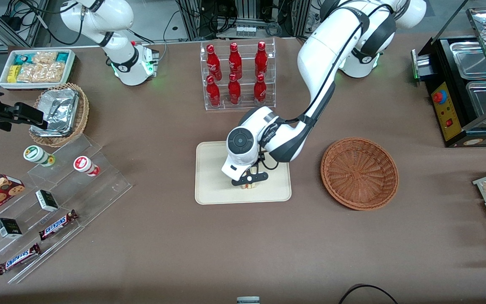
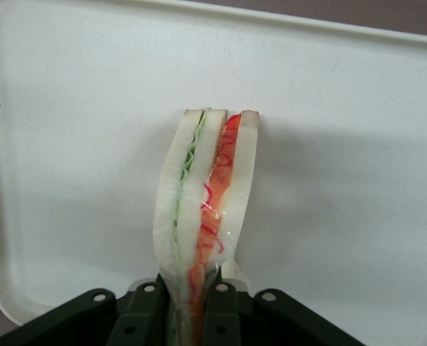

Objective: Place sandwich from basket to tray

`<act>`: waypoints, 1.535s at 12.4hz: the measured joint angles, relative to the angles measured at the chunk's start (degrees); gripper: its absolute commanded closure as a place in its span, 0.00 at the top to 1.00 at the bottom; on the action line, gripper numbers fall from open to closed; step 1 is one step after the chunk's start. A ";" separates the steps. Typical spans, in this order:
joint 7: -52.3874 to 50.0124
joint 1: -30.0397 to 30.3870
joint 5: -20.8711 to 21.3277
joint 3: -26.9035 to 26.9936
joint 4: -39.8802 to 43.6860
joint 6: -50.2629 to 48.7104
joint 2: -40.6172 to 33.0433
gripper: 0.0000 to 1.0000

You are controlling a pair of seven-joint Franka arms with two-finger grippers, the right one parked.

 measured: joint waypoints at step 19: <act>22.16 0.84 -3.99 20.81 -18.20 -5.97 -25.83 1.00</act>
